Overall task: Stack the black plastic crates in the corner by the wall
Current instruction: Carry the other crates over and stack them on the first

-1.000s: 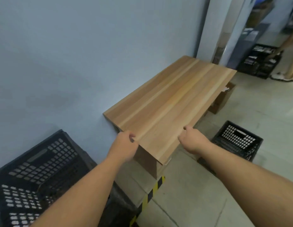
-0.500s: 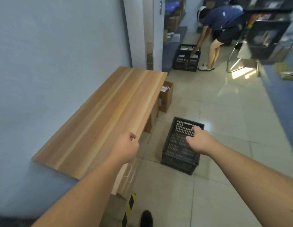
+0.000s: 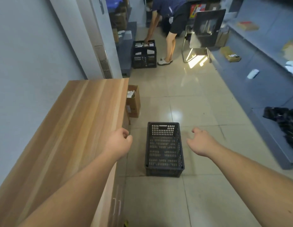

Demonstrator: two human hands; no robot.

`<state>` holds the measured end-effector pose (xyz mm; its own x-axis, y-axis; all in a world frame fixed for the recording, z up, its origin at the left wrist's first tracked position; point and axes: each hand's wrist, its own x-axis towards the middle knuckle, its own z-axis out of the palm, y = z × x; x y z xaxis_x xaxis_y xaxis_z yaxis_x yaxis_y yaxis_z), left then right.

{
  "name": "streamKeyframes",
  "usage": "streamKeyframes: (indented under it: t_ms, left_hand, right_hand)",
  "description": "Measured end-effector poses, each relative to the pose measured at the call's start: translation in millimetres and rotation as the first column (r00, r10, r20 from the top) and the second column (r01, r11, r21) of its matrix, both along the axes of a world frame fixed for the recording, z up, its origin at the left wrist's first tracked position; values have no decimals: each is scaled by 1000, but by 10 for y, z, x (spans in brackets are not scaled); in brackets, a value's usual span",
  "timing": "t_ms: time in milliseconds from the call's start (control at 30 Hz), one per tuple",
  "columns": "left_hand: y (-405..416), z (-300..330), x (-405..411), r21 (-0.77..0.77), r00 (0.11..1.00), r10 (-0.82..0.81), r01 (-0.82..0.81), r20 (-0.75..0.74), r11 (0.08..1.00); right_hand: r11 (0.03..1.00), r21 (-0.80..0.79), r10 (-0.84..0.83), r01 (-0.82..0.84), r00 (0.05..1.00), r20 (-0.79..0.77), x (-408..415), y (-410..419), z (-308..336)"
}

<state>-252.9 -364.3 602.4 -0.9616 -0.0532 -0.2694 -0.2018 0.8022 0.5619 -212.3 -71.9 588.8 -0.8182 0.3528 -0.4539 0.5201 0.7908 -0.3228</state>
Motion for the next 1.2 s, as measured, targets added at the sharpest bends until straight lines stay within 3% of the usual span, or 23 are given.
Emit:
streamKeyframes:
  t_ms: [500, 800, 1200]
  left_hand:
    - [1095, -689, -1553, -67, 985, 3, 9, 172, 998]
    - [1354, -1236, -2232, -101, 948, -32, 68, 315, 993]
    - [1309, -3004, -2885, -21, 819, -58, 85, 571, 996]
  right_hand:
    - [999, -41, -12, 18, 990, 143, -1583, 984, -742]
    - [996, -92, 11, 11, 970, 243, -2199, 1163, -1300]
    - [979, -146, -84, 143, 933, 351, -2618, 1095, -2813]
